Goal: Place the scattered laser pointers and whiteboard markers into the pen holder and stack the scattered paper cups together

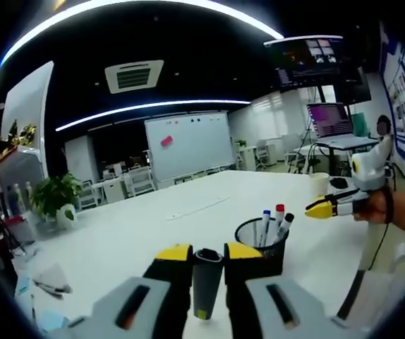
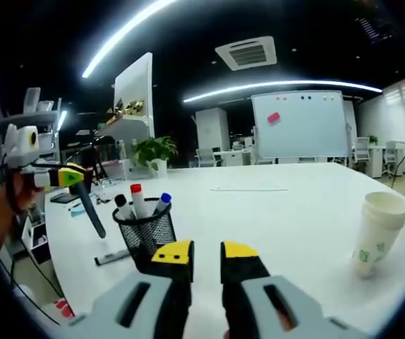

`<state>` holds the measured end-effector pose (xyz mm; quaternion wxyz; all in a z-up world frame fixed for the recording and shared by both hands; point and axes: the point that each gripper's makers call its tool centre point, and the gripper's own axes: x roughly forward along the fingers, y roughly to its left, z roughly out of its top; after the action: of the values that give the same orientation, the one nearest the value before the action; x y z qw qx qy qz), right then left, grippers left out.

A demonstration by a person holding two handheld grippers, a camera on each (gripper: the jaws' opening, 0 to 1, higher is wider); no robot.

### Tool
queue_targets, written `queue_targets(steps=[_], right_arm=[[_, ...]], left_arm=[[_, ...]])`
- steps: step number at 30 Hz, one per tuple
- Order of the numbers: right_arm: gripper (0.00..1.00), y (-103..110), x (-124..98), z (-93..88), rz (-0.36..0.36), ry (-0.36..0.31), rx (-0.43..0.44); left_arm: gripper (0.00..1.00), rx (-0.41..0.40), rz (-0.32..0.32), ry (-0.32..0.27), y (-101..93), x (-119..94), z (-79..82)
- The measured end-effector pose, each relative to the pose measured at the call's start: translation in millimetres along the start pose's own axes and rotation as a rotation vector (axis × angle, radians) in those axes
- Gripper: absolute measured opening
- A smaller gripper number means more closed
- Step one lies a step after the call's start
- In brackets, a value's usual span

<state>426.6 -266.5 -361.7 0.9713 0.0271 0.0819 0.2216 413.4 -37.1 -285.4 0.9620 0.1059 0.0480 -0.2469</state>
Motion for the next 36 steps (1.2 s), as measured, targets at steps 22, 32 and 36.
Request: queue_targets(steps=[22,32,36], right_arm=[[0.16,-1,2,-4.8,-0.002,0.009,0.009],[0.16,-3,1,-4.2,-0.006,0.010,0.010],[0.16,-3,0,-3.7,-0.008,0.007,0.015]], left_arm=[[0.18,0.032,0.002,0.011,2.6,1,3.7],[0.18,0.016,0.020,-0.024,8.3,2,13.2],[0.18,0.015,0.024,-0.043,10.2,2,19.1]])
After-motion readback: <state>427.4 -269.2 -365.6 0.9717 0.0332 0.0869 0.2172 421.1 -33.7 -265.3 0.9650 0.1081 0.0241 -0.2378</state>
